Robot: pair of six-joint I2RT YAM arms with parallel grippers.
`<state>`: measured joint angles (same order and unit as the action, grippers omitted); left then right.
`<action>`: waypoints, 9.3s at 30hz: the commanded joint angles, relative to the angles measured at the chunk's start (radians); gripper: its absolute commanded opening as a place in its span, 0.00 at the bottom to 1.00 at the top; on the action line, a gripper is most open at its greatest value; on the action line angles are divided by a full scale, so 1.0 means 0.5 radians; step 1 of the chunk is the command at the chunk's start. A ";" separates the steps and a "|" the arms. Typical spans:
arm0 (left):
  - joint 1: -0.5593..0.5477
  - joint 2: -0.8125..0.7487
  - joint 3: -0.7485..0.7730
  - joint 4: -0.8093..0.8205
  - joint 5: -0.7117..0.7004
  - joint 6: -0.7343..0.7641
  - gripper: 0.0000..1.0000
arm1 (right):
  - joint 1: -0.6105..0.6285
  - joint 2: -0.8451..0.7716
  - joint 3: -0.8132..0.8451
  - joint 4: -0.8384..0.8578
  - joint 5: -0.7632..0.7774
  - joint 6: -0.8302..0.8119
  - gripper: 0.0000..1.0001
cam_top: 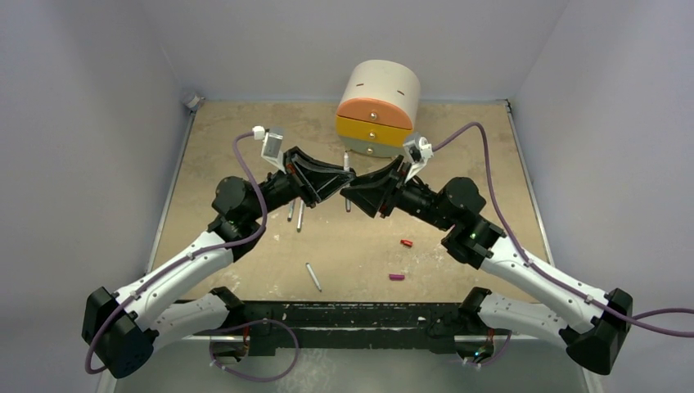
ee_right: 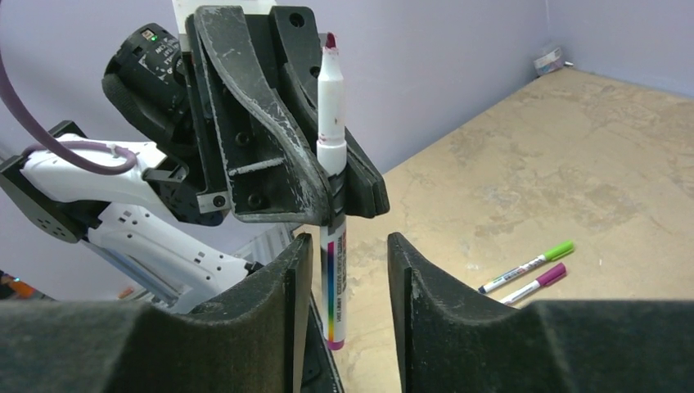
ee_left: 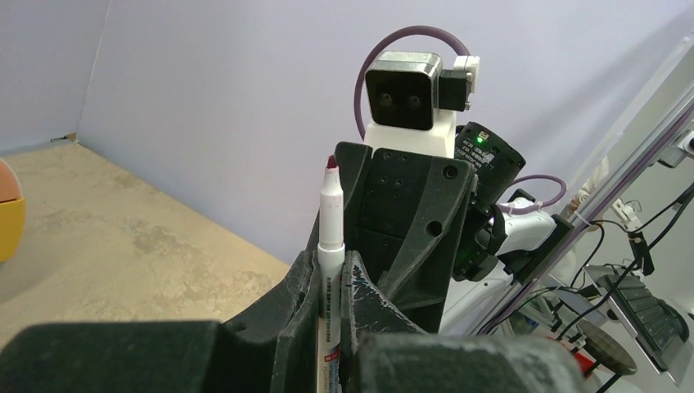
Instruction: Insert the pens into the pen caps
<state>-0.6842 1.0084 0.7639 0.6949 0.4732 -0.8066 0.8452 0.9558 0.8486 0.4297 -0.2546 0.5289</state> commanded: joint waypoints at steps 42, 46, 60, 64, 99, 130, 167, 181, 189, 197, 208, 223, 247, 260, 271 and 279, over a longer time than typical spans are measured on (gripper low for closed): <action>-0.011 -0.094 0.100 -0.334 -0.020 0.251 0.10 | 0.002 -0.155 -0.103 0.171 0.038 0.041 0.00; -0.013 -0.103 0.103 -0.330 -0.030 0.247 0.03 | 0.002 -0.147 -0.156 0.322 0.027 0.104 0.00; -0.005 -0.009 0.500 -1.385 -0.811 0.769 0.00 | 0.000 -0.164 -0.030 -0.818 0.622 0.197 0.53; -0.004 0.052 0.486 -1.382 -0.769 0.753 0.00 | -0.001 -0.156 -0.066 -1.331 0.876 0.533 0.45; -0.003 0.147 0.346 -1.088 -0.589 0.606 0.00 | 0.135 0.329 -0.380 -2.347 1.064 2.525 0.73; -0.001 0.087 0.316 -1.165 -0.640 0.631 0.00 | 0.327 0.514 -0.512 -1.950 1.018 2.676 0.64; -0.003 0.094 0.361 -1.364 -0.741 0.691 0.00 | -0.129 0.661 -0.569 -1.428 1.169 2.099 0.63; -0.003 0.027 0.367 -1.485 -0.857 0.744 0.00 | -0.185 1.093 -0.308 -1.192 0.975 1.780 0.63; -0.003 0.036 0.380 -1.506 -0.890 0.761 0.00 | -0.263 1.281 -0.219 -1.072 0.881 1.638 0.63; -0.003 0.032 0.397 -1.541 -0.912 0.785 0.00 | -0.288 1.541 0.043 -1.349 1.036 1.525 0.54; 0.000 0.008 0.362 -1.514 -0.885 0.790 0.00 | -0.255 1.729 0.318 -1.674 1.394 1.268 0.56; 0.000 -0.072 0.347 -1.591 -0.926 0.840 0.00 | -0.036 1.854 0.486 -1.563 1.221 1.296 0.55; 0.001 -0.188 0.299 -1.644 -0.954 0.849 0.00 | 0.147 1.834 0.491 -1.361 1.110 1.304 0.50; 0.000 -0.192 0.261 -1.574 -0.932 0.814 0.00 | 0.220 1.644 0.294 -1.438 1.109 1.427 0.50; 0.002 -0.178 0.264 -1.558 -0.907 0.805 0.00 | 0.300 1.534 0.368 -1.565 1.255 1.475 0.49; 0.003 -0.184 0.265 -1.564 -0.942 0.796 0.00 | 0.350 1.428 0.654 -2.105 1.599 1.630 0.58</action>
<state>-0.6876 0.9283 0.8917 -0.1360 0.0128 -0.4019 1.0206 1.7325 1.1217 -0.4572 0.4332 1.2812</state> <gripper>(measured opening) 0.124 0.560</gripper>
